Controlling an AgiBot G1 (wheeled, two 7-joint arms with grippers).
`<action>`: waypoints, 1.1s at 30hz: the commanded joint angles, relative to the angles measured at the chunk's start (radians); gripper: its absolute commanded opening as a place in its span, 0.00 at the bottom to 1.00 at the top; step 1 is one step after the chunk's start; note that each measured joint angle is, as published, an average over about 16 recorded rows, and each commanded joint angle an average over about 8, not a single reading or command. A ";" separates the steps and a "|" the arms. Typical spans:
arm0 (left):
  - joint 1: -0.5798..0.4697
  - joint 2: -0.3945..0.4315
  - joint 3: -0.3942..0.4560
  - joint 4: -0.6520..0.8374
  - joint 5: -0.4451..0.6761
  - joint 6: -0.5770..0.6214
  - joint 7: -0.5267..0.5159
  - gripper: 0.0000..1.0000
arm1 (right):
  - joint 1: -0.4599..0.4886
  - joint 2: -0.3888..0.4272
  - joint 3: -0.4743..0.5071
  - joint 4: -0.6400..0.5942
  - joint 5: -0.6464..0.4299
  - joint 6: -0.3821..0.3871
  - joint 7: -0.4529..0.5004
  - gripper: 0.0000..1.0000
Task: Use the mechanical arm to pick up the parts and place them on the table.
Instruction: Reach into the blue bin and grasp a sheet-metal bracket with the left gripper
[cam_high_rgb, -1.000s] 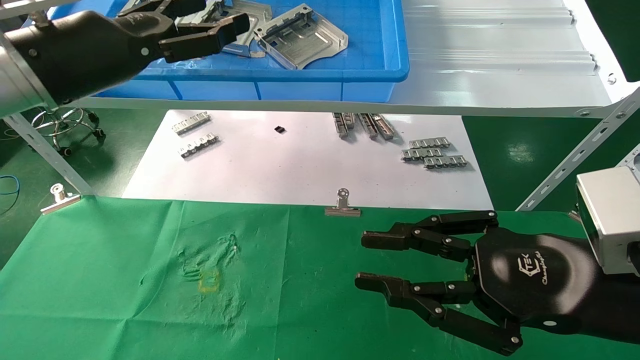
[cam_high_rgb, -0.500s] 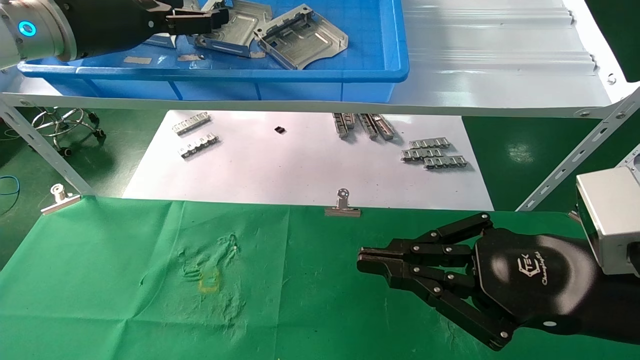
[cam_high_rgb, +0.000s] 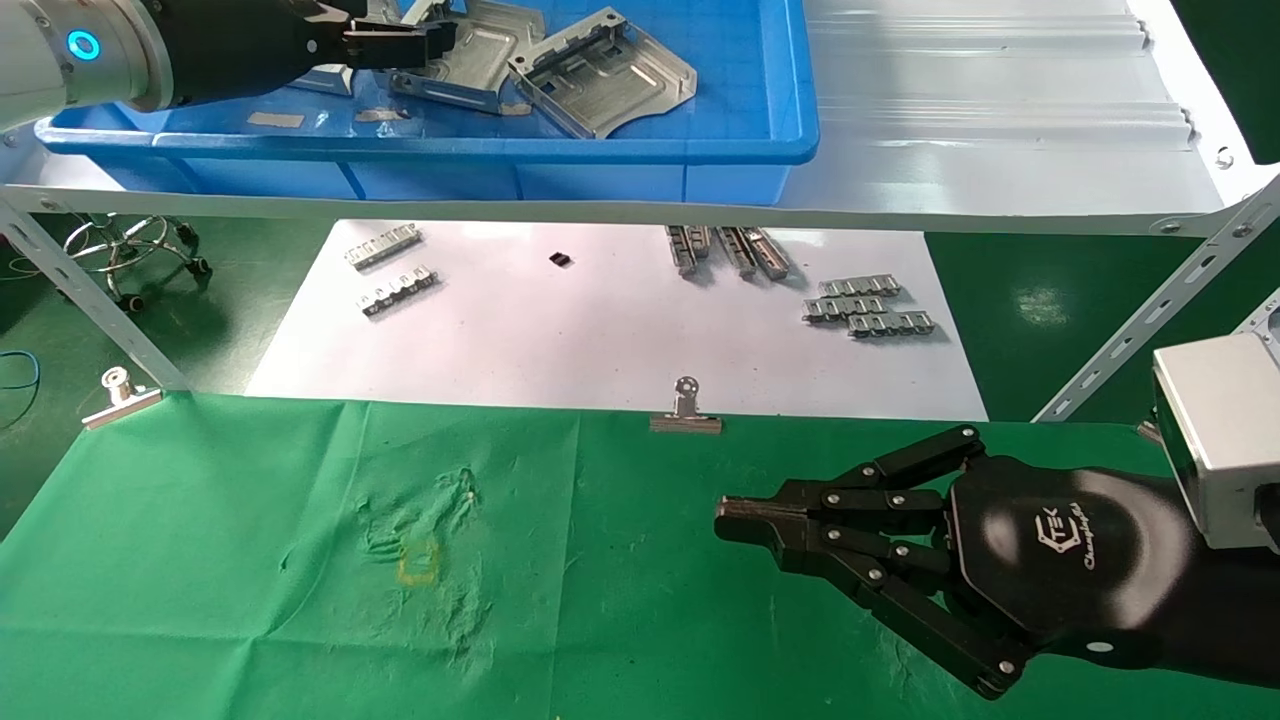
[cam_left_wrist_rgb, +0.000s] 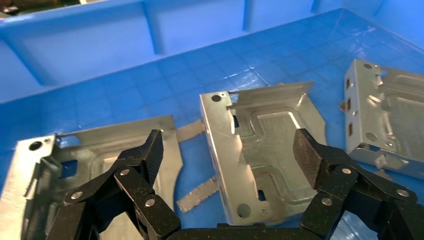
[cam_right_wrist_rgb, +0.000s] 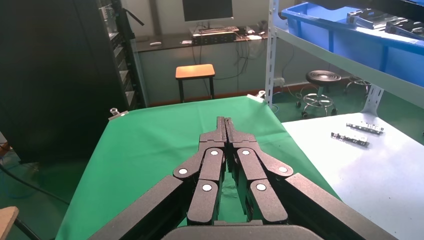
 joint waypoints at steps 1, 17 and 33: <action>-0.006 0.009 0.000 0.021 0.001 -0.007 0.019 0.00 | 0.000 0.000 0.000 0.000 0.000 0.000 0.000 0.00; -0.011 0.052 -0.011 0.090 -0.011 -0.093 0.102 0.00 | 0.000 0.000 0.000 0.000 0.000 0.000 0.000 0.00; -0.014 0.069 -0.022 0.107 -0.026 -0.199 0.129 0.00 | 0.000 0.000 0.000 0.000 0.000 0.000 0.000 0.00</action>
